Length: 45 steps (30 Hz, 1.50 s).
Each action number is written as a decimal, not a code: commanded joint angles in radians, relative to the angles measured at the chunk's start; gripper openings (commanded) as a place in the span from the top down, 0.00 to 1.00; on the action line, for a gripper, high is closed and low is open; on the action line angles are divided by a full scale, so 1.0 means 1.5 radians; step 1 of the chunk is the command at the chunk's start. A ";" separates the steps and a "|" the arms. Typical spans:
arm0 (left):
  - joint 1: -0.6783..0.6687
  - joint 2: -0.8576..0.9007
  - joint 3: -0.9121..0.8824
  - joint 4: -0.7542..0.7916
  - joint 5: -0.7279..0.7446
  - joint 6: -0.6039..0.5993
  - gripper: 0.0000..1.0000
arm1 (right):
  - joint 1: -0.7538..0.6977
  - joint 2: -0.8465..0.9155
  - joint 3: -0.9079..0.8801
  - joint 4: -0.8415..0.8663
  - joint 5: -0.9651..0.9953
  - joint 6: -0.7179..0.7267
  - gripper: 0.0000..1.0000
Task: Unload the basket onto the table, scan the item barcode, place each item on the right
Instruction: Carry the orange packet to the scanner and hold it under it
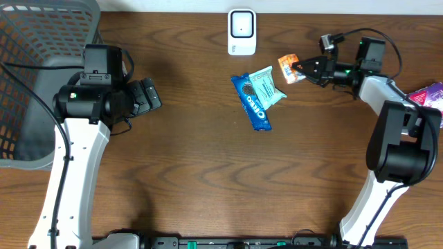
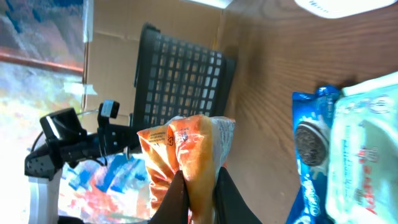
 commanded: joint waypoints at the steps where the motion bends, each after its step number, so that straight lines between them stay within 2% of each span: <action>1: 0.002 0.003 0.004 -0.001 -0.008 -0.001 0.02 | 0.019 -0.020 -0.002 0.003 -0.016 -0.010 0.99; 10: 0.002 0.003 0.004 -0.001 -0.008 -0.001 0.02 | 0.052 -0.020 -0.002 0.035 0.018 -0.003 0.99; 22: 0.002 0.003 0.004 -0.001 -0.008 -0.001 0.02 | 0.086 -0.020 -0.002 0.321 0.018 0.180 0.99; 26: 0.002 0.003 0.004 -0.001 -0.008 -0.001 0.02 | 0.099 -0.020 -0.002 0.378 0.021 0.208 0.99; 45: 0.002 0.003 0.004 -0.001 -0.008 -0.001 0.02 | 0.124 -0.020 -0.002 0.380 0.062 0.225 0.99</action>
